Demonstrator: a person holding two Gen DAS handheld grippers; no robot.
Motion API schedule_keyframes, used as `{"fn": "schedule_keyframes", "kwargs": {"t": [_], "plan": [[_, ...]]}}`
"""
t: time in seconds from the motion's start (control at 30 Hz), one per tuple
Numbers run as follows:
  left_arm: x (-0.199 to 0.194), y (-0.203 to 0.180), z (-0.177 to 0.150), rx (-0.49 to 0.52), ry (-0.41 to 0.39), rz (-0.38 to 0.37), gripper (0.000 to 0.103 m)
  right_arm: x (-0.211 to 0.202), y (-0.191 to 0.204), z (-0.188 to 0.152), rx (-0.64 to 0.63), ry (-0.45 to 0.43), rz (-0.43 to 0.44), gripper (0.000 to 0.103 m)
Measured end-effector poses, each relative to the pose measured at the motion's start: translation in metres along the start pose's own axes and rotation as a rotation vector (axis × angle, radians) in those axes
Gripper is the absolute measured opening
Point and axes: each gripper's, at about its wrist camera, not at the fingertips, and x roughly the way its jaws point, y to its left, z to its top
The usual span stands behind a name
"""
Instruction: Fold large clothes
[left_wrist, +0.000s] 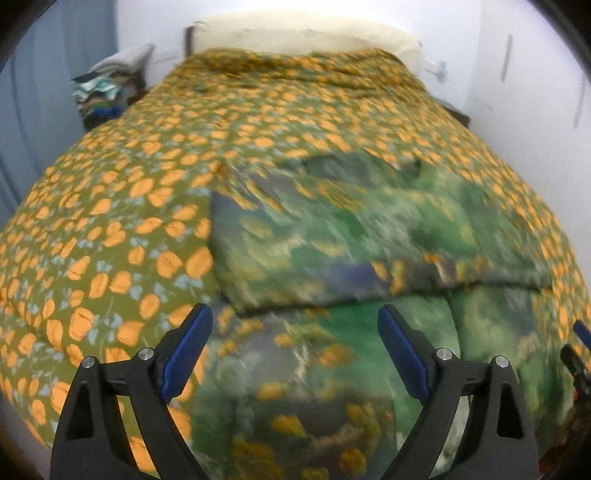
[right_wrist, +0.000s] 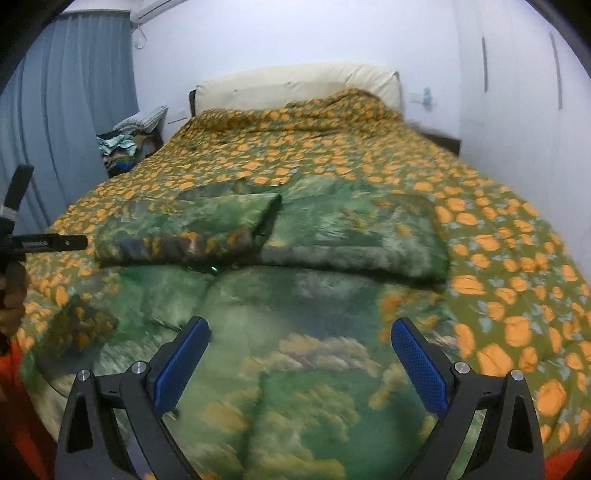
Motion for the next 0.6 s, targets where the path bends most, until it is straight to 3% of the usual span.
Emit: {"fn": "schedule_keyframes", "kwargs": {"t": [0.13,0.3,0.4,0.5,0.6], "plan": [[0.022,0.019,0.016,-0.057,-0.018,0.069,0.095,0.036,0.016,0.053,-0.073,0.062,0.037,0.098],[0.069,0.044,0.015,-0.093,0.066,0.204,0.095,0.107,0.031,0.104,-0.155,0.082,-0.025,0.098],[0.095,0.056,0.003,-0.105,0.158,0.225,0.096,0.154,0.031,0.107,-0.149,0.15,-0.062,0.098],[0.099,0.061,-0.003,-0.123,0.178,0.201,0.097,0.216,0.027,0.082,-0.142,0.368,-0.083,0.099],[0.077,0.058,-0.001,-0.105,0.145,0.189,0.096,0.208,0.022,0.081,-0.107,0.328,-0.075,0.099]]}}
